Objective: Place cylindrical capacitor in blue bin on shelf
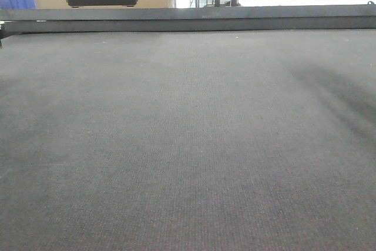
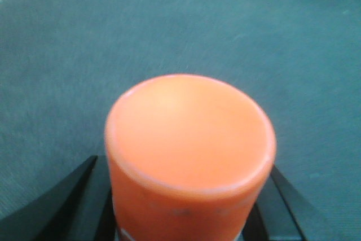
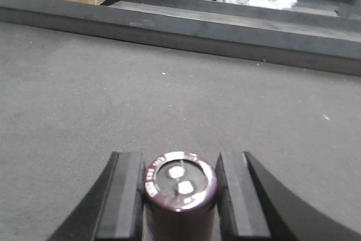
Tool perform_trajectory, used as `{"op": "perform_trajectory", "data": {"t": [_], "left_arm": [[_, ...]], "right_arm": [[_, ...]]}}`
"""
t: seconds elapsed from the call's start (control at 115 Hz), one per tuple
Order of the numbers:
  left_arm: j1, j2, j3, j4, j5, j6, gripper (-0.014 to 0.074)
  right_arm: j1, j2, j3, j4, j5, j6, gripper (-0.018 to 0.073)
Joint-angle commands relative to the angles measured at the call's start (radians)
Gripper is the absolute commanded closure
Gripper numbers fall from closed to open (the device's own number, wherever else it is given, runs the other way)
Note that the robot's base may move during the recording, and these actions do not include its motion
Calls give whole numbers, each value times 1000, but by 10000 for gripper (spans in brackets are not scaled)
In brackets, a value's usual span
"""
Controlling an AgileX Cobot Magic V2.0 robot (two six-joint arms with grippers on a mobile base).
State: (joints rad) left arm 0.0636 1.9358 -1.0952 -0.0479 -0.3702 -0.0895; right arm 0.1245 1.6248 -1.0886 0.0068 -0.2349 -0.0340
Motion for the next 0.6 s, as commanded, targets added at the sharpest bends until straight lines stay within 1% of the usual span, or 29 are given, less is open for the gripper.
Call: {"op": "perform_trajectory", "data": {"t": [0.0,0.087,0.131,0.253,0.418,0.427,0.592], "left_arm": [[-6,-111,-5,38,82,-1,707],[-19,-218,-6,64,178,-1,707],[-32,-281,-7,91,232,-1,707],[-85,-435,-7,134,346,-1,707],[-176,-597,-7,141,501,-1,707],[-185,-617,-7,141,521,-1,707],[-275,-746,-7,144,672,-1,707]], "right_arm": [[0,-80,-20,19,86,-2,722],[0,-130,-54,19,235,-2,722],[0,-156,-76,19,328,-2,722],[0,-224,-107,19,486,-2,722],[0,-319,-111,19,611,-2,722],[0,-328,-111,19,622,-2,722],[0,-425,-111,19,702,-2,722]]}}
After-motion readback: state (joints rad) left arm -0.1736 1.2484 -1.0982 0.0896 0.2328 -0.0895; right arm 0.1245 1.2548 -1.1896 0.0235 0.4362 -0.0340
